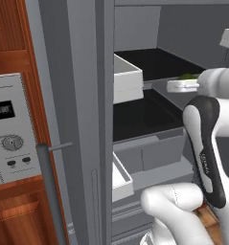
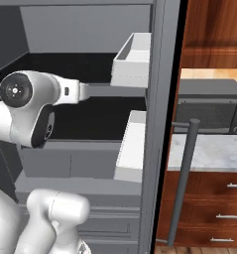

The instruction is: Grab the limes from the fridge, place them in the blender, close the lid, and turn on the blender to create a marinade.

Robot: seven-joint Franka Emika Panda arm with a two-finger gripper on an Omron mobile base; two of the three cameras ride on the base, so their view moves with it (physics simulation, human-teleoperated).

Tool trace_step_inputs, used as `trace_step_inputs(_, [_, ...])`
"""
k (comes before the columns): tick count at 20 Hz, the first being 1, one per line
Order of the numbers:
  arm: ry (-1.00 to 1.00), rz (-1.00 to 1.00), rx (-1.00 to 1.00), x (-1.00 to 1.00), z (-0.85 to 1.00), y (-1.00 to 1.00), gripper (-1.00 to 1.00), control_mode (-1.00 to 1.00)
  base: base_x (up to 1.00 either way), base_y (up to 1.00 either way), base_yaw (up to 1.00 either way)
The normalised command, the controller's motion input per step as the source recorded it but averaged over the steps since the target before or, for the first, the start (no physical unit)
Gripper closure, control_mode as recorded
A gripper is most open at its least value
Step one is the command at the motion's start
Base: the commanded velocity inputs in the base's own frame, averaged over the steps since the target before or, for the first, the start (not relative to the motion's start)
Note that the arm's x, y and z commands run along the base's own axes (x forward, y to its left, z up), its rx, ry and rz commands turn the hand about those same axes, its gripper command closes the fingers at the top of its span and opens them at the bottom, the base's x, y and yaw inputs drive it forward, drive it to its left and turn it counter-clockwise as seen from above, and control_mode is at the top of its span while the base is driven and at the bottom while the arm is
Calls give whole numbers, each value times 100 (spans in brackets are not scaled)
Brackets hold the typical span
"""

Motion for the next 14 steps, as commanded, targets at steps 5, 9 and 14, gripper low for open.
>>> trace_step_inputs(5, [18,16,-12,-100,-11,6,100,-100,0,0,0])
trace_step_inputs(9, [13,22,-19,-100,-25,3,100,-100,0,0,0])
trace_step_inputs(14, [0,0,0,0,0,0,100,100,-100,0,13])
